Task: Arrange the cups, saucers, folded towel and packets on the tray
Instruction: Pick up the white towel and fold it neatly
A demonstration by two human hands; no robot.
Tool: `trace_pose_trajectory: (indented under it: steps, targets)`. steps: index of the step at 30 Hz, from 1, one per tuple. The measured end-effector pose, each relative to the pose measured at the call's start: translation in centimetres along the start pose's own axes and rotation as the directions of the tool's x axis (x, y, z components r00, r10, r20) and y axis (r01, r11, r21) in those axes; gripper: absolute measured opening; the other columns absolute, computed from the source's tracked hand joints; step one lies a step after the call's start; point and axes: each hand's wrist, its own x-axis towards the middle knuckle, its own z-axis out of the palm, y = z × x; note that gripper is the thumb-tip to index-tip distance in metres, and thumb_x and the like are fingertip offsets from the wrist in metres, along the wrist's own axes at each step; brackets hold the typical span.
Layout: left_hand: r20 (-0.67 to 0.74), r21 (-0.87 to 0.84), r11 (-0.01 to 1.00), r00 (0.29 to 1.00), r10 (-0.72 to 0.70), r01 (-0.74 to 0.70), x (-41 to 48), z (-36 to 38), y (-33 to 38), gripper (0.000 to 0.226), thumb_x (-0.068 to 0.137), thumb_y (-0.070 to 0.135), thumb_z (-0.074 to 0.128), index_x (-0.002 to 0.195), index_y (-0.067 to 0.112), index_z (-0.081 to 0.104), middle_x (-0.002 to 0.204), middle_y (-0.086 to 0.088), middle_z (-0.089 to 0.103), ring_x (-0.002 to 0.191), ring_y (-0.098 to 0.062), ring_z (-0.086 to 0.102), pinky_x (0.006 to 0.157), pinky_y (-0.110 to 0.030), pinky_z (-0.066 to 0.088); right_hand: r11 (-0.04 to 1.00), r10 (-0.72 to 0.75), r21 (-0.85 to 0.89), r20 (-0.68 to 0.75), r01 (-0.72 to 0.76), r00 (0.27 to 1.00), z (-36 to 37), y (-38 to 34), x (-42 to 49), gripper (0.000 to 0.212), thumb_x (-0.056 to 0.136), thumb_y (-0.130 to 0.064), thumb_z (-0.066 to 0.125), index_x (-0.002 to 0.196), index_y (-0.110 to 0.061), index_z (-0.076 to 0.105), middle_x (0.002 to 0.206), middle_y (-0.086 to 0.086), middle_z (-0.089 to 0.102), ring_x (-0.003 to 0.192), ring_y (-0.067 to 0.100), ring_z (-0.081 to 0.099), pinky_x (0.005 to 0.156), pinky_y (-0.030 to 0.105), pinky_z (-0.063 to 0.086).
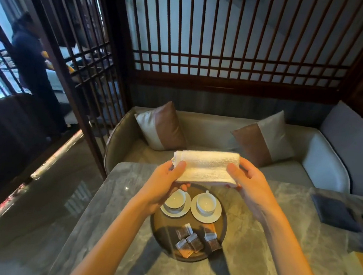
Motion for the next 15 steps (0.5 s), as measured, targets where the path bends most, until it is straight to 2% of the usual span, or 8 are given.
trace_pose_trajectory:
  steps: [3, 6, 8, 10, 12, 15]
  targets:
    - [-0.140, -0.008, 1.000, 0.990, -0.019, 0.018, -0.1, -0.5, -1.5, 0.025, 0.101, 0.031, 0.047, 0.112, 0.016, 0.063, 0.103, -0.005, 0.074, 0.080, -0.014, 0.070, 0.069, -0.026, 0.058, 0.995, 0.087, 0.048, -0.035, -0.085, 0.996, 1.1, 2.1, 0.3, 0.028, 0.096, -0.028, 0.062, 0.120, -0.015, 0.069, 0.106, 0.005, 0.077, 0.085, 0.013, 0.072, 0.062, 0.019, 0.053]
    - [-0.291, -0.076, 0.997, 0.956, -0.036, 0.015, -0.4, -0.7, -3.2, 0.024, 0.103, 0.029, 0.043, 0.106, 0.017, 0.064, 0.100, -0.005, 0.074, 0.075, -0.013, 0.071, 0.059, -0.023, 0.055, 0.987, 0.139, 0.087, -0.083, -0.132, 0.987, 2.6, 4.5, 0.6, 0.024, 0.096, -0.028, 0.061, 0.114, -0.016, 0.070, 0.103, 0.006, 0.078, 0.088, 0.018, 0.074, 0.065, 0.025, 0.056]
    - [-0.378, -0.092, 0.995, 0.924, -0.056, 0.023, -0.5, -1.1, -4.3, 0.026, 0.104, 0.027, 0.040, 0.102, 0.016, 0.064, 0.099, -0.009, 0.072, 0.068, -0.012, 0.067, 0.053, -0.021, 0.052, 0.986, 0.148, 0.089, -0.099, -0.139, 0.984, 3.8, 6.0, 0.9, 0.019, 0.098, -0.026, 0.059, 0.109, -0.017, 0.071, 0.097, 0.006, 0.078, 0.084, 0.017, 0.073, 0.063, 0.026, 0.054]
    - [-0.421, -0.094, 0.994, 0.902, -0.095, 0.061, -0.4, -1.7, -5.1, 0.029, 0.105, 0.028, 0.037, 0.107, 0.012, 0.060, 0.105, -0.020, 0.068, 0.065, -0.014, 0.063, 0.048, -0.022, 0.049, 0.983, 0.167, 0.094, -0.111, -0.157, 0.980, 5.1, 7.2, 1.3, 0.016, 0.099, -0.024, 0.057, 0.105, -0.019, 0.071, 0.093, 0.002, 0.077, 0.082, 0.014, 0.071, 0.059, 0.021, 0.053]
    - [-0.408, -0.062, 0.990, 0.902, -0.140, 0.126, -0.2, -2.8, -5.8, 0.034, 0.105, 0.037, 0.034, 0.117, 0.011, 0.054, 0.112, -0.027, 0.065, 0.062, -0.015, 0.064, 0.044, -0.021, 0.047, 0.975, 0.209, 0.104, -0.122, -0.197, 0.970, 6.3, 8.5, 1.8, 0.018, 0.100, -0.024, 0.055, 0.109, -0.018, 0.069, 0.096, 0.002, 0.075, 0.089, 0.015, 0.070, 0.064, 0.021, 0.053]
    - [-0.390, 0.082, 0.973, 0.905, -0.168, 0.216, 0.8, -4.7, -6.7, 0.050, 0.099, 0.055, 0.033, 0.131, 0.018, 0.044, 0.115, -0.018, 0.066, 0.066, -0.016, 0.071, 0.040, -0.016, 0.048, 0.960, 0.275, 0.090, -0.122, -0.265, 0.954, 7.6, 10.1, 2.4, 0.027, 0.103, -0.029, 0.049, 0.122, -0.014, 0.060, 0.109, 0.007, 0.070, 0.103, 0.023, 0.066, 0.073, 0.029, 0.053]
